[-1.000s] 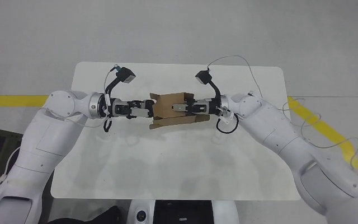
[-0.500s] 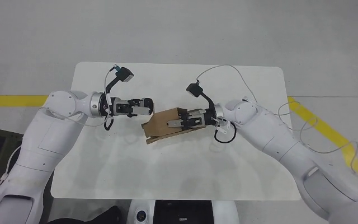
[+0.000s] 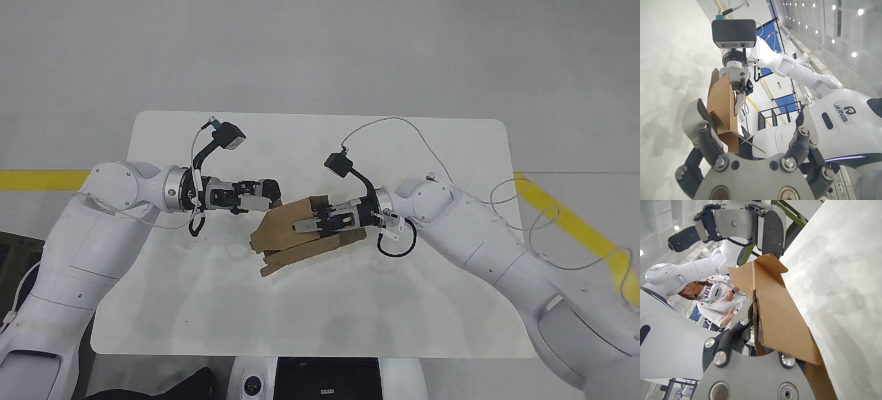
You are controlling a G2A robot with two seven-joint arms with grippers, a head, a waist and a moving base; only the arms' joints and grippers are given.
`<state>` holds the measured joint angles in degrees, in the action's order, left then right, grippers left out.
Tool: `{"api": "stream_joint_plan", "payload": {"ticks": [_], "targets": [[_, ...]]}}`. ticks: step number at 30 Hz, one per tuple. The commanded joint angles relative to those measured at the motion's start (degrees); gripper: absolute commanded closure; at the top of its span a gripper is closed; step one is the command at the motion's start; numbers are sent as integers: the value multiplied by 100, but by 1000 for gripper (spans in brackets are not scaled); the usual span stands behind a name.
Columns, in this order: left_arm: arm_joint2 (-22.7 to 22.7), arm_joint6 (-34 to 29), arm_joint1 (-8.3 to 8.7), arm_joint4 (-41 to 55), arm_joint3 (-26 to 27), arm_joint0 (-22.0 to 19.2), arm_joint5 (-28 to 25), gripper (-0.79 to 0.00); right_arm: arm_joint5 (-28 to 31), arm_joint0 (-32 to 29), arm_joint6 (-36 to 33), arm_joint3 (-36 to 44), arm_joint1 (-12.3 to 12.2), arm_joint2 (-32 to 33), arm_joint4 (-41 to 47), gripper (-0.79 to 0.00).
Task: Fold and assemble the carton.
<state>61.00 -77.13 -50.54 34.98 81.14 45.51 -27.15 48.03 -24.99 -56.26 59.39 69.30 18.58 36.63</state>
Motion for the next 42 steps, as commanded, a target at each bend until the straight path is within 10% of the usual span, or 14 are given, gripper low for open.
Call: {"api": "stream_joint_plan", "payload": {"ticks": [1,42], "targets": [[-4,-15,-3,13,19,5,15,-785,0,7,0,-19,13,-14,14,0],[132,-30,-31,-103,225,142,30,-785,565,-37,1355,-898,288,1044,-764,0]]}}
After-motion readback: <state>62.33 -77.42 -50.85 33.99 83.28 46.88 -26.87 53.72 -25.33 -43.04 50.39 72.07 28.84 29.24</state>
